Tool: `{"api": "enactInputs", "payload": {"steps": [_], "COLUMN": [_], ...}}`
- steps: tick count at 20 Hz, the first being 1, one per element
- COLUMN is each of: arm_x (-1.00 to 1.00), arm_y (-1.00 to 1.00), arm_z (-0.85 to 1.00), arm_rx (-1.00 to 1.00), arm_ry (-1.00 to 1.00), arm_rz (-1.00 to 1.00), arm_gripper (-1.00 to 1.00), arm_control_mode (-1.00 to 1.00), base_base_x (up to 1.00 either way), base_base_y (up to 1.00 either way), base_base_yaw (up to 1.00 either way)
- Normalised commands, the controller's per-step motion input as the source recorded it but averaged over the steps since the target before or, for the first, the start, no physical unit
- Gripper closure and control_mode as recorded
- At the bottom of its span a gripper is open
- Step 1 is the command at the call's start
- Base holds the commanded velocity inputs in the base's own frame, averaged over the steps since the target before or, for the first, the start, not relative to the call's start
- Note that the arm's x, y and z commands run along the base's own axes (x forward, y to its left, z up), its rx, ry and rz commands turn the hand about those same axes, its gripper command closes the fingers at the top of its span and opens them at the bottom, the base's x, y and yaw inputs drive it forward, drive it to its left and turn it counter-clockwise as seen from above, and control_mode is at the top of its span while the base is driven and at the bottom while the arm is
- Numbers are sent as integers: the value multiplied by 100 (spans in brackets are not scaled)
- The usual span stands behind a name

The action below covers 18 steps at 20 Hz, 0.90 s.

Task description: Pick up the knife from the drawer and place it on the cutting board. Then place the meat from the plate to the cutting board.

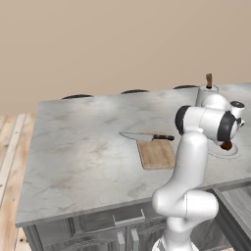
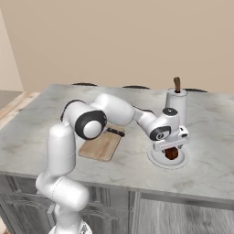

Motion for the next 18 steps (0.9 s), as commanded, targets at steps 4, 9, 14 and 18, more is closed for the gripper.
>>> {"api": "enactInputs", "payload": {"steps": [4, 9, 14, 18], "arm_x": [1, 0, 0, 0], "arm_y": [-2, 0, 0, 0], "arm_z": [-13, -13, -20, -26], "arm_rx": [0, 0, 0, 0], "arm_ry": [0, 0, 2, 7], "arm_rz": [0, 0, 0, 0], "arm_gripper": [-100, -100, -100, 100], "arm_control_mode": [-100, -100, -100, -100], "base_base_x": [0, 0, 0, 0], "base_base_y": [0, 0, 0, 0], "base_base_yaw": [0, 0, 0, 0]}}
